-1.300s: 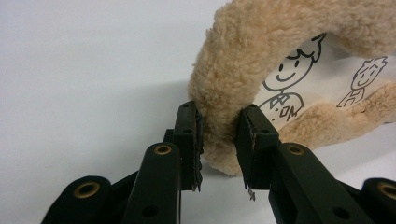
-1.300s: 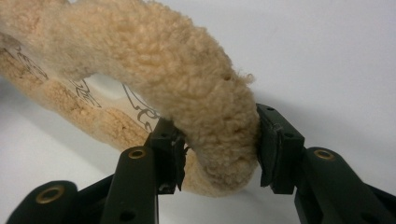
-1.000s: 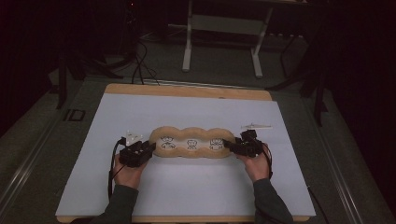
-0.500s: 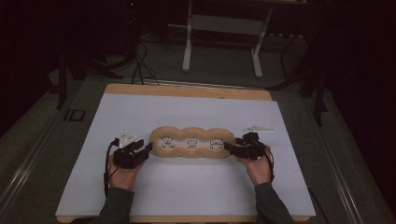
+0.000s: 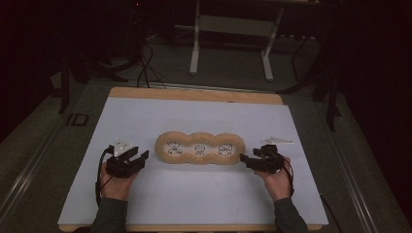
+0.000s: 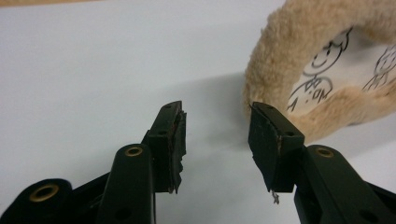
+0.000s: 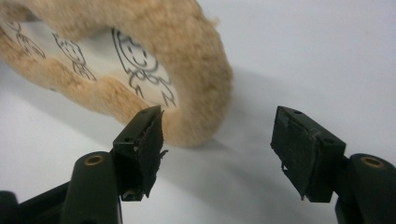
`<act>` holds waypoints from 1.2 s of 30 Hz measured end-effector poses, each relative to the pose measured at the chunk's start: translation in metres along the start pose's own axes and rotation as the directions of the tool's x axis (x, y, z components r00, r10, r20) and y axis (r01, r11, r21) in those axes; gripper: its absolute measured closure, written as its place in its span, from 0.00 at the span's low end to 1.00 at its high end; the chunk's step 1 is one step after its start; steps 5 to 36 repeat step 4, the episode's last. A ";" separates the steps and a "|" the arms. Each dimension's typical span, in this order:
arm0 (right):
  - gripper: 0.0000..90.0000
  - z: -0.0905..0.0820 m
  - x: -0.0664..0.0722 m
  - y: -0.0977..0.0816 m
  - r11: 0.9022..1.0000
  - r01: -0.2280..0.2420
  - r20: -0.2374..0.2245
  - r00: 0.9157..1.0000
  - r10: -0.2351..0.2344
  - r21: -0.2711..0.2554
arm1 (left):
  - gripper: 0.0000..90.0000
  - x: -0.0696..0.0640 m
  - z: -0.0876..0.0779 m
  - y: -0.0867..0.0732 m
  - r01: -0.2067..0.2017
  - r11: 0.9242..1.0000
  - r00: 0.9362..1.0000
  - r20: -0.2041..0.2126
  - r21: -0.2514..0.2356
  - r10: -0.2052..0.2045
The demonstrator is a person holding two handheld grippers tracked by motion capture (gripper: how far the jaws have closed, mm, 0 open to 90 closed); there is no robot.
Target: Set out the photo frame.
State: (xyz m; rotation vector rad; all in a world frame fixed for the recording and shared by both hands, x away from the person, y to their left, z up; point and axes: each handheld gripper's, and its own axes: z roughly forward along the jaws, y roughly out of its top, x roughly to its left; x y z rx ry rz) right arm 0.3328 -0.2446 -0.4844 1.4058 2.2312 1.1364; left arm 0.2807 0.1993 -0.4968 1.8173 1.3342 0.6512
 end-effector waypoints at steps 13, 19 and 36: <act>0.36 -0.005 -0.006 -0.008 1.000 0.014 0.012 1.000 -0.014 0.024 | 0.58 0.000 -0.002 -0.002 -0.062 0.998 0.998 -0.020 0.018 0.063; 0.36 -0.005 -0.006 -0.008 1.000 0.014 0.012 1.000 -0.014 0.024 | 0.58 0.000 -0.002 -0.002 -0.062 0.998 0.998 -0.020 0.018 0.063; 0.36 -0.005 -0.006 -0.008 1.000 0.014 0.012 1.000 -0.014 0.024 | 0.58 0.000 -0.002 -0.002 -0.062 0.998 0.998 -0.020 0.018 0.063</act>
